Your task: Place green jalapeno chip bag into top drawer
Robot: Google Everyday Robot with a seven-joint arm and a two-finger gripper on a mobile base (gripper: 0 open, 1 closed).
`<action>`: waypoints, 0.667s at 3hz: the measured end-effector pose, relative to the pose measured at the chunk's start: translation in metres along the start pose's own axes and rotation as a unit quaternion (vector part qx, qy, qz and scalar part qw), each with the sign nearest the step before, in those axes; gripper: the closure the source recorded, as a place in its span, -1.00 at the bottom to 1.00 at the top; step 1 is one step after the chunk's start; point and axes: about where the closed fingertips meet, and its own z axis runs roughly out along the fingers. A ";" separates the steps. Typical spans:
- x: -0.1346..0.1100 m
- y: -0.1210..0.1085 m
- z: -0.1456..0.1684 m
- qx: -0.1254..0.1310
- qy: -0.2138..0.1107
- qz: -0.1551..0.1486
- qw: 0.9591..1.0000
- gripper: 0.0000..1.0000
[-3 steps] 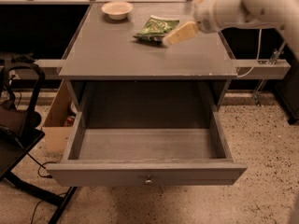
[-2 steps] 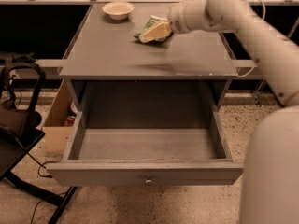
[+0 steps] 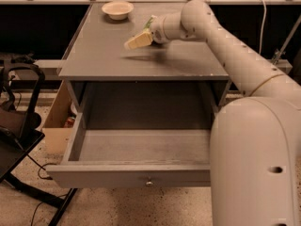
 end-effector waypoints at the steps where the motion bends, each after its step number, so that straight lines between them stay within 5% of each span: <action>1: 0.030 0.000 0.023 0.012 0.037 0.011 0.999 -0.74; 2: 0.039 -0.002 0.023 0.016 0.048 0.015 0.999 -0.27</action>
Offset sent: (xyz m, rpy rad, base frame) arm 0.0092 0.0043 -0.0331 -0.0449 0.0458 -0.0380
